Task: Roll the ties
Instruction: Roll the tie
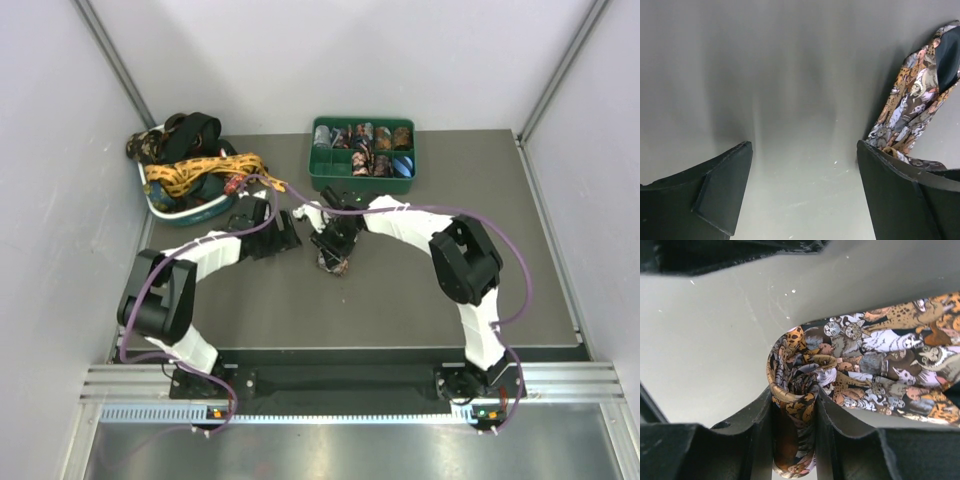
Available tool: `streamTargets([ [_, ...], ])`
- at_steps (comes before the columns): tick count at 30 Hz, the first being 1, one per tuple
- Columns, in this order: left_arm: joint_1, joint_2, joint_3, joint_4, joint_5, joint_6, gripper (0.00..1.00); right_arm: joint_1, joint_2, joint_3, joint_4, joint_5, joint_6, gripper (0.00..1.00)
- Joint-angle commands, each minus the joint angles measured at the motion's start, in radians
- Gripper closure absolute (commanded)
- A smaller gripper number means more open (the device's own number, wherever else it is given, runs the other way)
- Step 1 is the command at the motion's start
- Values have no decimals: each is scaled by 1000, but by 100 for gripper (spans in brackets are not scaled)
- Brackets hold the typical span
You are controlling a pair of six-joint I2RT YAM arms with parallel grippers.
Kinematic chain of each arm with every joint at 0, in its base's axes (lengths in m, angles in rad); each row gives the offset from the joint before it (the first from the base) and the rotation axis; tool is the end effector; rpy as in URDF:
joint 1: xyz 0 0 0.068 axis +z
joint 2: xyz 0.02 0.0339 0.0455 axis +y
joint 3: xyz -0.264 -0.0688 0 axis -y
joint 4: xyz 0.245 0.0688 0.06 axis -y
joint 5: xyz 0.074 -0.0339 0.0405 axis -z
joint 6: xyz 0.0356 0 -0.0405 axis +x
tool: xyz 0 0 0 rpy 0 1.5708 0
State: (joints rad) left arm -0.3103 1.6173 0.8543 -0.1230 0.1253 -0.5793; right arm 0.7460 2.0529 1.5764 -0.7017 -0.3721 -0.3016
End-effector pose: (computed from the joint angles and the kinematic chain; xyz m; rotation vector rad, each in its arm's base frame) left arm 0.3033 -0.1019 0.1666 -0.2826 2.5091 -0.5301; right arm 0.3060 0.3004 0.1893 -1.4773 2.3500 0.6308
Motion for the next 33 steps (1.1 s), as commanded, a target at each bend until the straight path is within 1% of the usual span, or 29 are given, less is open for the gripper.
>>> streamTargets([
  [1, -21, 42, -3, 37, 45, 2, 11, -37, 59, 37, 8, -113, 38, 93],
  [5, -45, 91, 26, 51, 63, 19, 14, -103, 98, 48, 24, -200, 93, 92],
  [6, -58, 113, 43, 49, 63, 24, 14, -128, 101, 40, 42, -255, 111, 92],
  [8, -75, 136, 64, 42, 62, 42, 15, -151, 105, 24, 73, -290, 137, 92],
  [9, -88, 163, 87, 39, 62, 45, 15, -160, 110, 14, 82, -333, 151, 91],
  [12, -102, 210, 120, 28, 63, 52, 16, -184, 127, -3, 114, -379, 186, 91],
  [16, -110, 224, 134, 31, 57, 65, 16, -226, 142, -47, 195, -416, 263, 93],
  [17, -110, 219, 132, 29, 54, 70, 16, -234, 147, -59, 249, -424, 283, 93],
  [18, -110, 216, 131, 26, 48, 75, 16, -249, 148, -96, 281, -450, 341, 93],
  [20, -110, 205, 126, 19, 27, 87, 15, -255, 156, -124, 333, -490, 366, 93],
  [24, -110, 178, 118, -12, -7, 96, 15, -257, 182, -139, 383, -487, 404, 94],
  [26, -110, 161, 114, -21, -21, 96, 15, -258, 205, -135, 389, -461, 439, 94],
  [29, -110, 135, 98, -23, -26, 108, 14, -277, 220, -164, 464, -439, 513, 94],
  [31, -110, 124, 94, -26, -9, 139, 14, -293, 217, -213, 550, -450, 548, 94],
  [32, -110, 115, 94, -30, -7, 144, 14, -304, 216, -252, 582, -459, 593, 94],
  [33, -111, 107, 94, -32, -3, 150, 13, -319, 213, -266, 615, -487, 611, 94],
])
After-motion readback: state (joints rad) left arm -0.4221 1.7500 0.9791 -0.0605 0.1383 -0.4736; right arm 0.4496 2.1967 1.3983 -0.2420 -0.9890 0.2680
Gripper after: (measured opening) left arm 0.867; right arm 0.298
